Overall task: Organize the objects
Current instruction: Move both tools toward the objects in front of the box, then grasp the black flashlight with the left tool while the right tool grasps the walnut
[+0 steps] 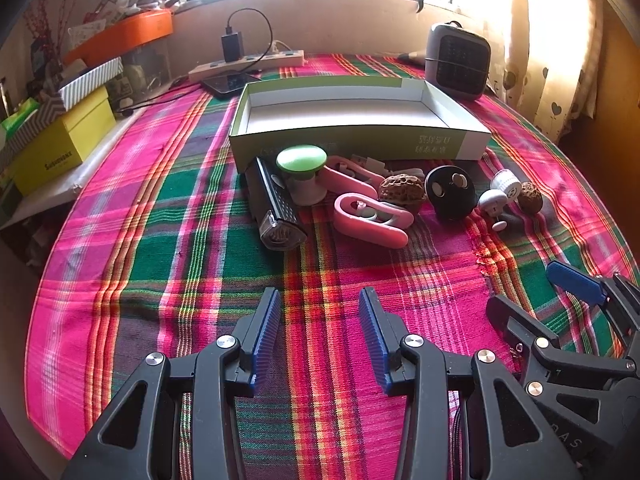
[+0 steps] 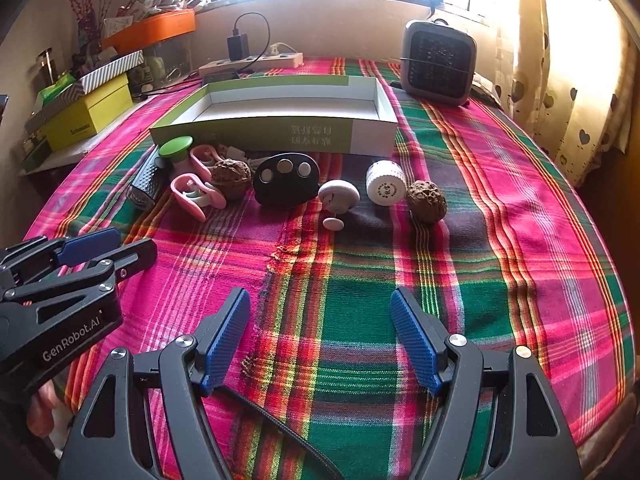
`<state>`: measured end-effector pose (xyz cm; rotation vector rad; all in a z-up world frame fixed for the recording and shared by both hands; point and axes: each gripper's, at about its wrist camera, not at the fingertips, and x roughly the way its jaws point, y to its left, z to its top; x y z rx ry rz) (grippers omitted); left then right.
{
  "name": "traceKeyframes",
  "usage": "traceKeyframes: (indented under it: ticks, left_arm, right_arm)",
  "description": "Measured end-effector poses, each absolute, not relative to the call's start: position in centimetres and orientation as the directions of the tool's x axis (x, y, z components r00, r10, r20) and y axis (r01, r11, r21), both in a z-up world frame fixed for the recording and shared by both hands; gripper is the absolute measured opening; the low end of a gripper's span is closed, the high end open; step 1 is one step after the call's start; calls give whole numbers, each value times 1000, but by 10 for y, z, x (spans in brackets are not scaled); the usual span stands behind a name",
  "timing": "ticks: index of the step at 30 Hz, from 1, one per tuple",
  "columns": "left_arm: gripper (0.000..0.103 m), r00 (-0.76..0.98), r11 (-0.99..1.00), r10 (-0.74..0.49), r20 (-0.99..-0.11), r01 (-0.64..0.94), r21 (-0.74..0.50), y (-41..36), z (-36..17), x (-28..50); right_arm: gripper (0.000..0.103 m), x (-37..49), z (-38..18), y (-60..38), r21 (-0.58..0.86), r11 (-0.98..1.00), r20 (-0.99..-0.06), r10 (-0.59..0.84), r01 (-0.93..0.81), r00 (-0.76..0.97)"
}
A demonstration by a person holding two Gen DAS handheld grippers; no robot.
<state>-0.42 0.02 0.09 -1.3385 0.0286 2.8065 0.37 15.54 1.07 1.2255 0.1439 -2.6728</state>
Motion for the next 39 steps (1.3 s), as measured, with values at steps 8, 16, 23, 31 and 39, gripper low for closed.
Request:
traceKeyframes:
  ticks: [8,16,23,31,39]
  left_arm:
    - [39,-637,-999,18,-771,-39,8,1,1,-4]
    - [39,-633,-995,63,-771,-101,2,-1,1,-6]
    - [39,-632,-993,83,-771,-114,-13,-6,0,-9]
    - [38,-636,-989,148,-757,-100,-109,-29,5,-13]
    - [38,-633,-985,169,-755,-92,-143,-45,7,-23]
  right_arm:
    - [73,4,11,155,-8,-976,-756,-138,219,-640]
    - [73,0,12,163,2,-961,-760,-182,277,-624]
    - [73,-4,13,177,52,-963,-745,-213,263,-632]
    - [73,-14,19,203,85,-977,-727,-195,196,-658]
    - [69,-37,28,226,47,-990,-715,-127,133,-687]
